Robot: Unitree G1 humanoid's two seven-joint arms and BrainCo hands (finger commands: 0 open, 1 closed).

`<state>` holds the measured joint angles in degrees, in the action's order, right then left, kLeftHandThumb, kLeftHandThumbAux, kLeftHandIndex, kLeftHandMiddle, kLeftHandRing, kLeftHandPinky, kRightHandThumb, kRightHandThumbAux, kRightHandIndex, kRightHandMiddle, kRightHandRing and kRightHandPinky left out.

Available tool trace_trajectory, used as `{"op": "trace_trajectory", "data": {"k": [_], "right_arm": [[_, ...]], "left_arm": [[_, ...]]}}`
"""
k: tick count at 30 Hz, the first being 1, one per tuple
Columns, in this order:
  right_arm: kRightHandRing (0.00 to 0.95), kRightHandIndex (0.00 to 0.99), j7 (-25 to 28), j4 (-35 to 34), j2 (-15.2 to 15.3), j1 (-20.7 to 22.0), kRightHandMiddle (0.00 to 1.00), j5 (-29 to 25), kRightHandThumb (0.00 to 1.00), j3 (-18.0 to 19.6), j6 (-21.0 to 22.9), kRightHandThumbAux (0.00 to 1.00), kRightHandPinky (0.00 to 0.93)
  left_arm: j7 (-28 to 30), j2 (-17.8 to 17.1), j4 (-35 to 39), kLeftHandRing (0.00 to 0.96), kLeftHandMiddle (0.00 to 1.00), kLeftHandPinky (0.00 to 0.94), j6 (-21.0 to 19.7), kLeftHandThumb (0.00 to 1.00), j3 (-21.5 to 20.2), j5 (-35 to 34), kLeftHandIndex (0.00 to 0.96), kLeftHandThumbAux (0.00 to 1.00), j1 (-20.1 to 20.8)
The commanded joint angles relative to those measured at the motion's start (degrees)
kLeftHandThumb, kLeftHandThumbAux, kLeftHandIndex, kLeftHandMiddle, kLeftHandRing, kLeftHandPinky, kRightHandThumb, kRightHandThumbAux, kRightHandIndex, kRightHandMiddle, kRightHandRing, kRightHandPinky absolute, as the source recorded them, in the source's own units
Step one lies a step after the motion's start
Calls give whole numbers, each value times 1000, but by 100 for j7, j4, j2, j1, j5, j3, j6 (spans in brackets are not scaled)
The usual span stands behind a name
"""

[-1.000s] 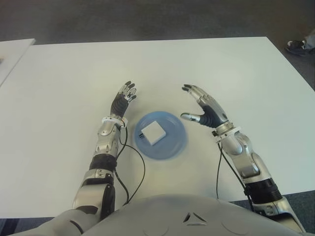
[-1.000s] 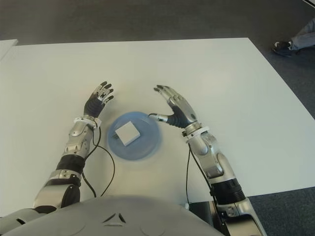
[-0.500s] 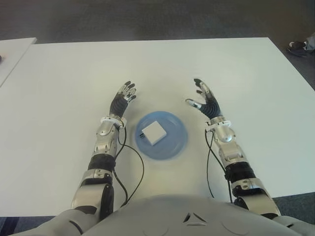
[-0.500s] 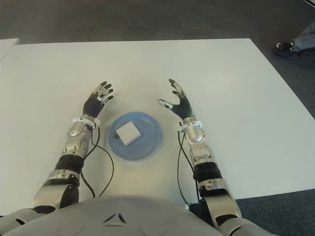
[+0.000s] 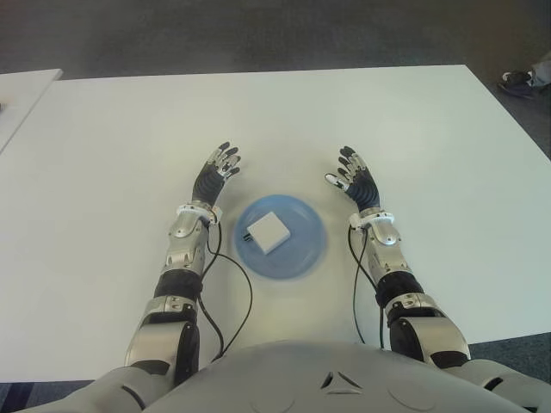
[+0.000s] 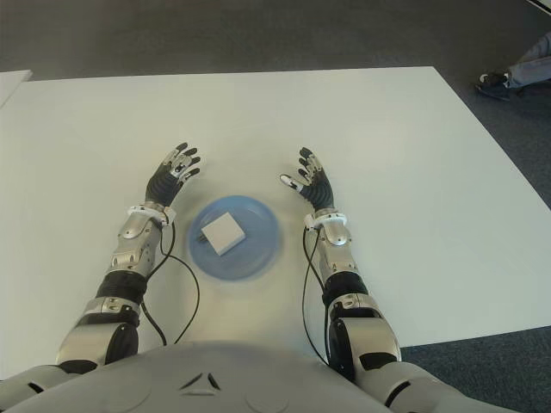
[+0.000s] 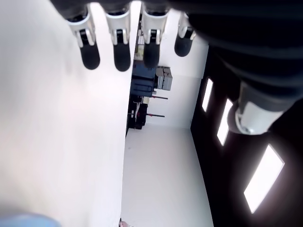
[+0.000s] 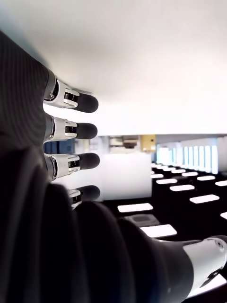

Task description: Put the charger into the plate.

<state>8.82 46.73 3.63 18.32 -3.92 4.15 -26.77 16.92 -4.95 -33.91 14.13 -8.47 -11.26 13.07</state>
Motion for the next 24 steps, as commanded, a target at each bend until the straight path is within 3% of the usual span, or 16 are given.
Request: {"op": "trace_trajectory", "data": {"k": [1, 24], "right_arm": [[0, 7, 40, 275, 7, -284, 17, 23, 52, -9, 463, 721, 0], [17, 17, 223, 677, 188, -193, 40, 71, 38, -11, 534, 674, 16]], "left_arm": [[-50, -14, 8, 146, 132, 172, -39, 16, -8, 31, 9, 516, -77], [-95, -19, -76, 141, 127, 168, -42, 9, 9, 89, 6, 493, -112]]}}
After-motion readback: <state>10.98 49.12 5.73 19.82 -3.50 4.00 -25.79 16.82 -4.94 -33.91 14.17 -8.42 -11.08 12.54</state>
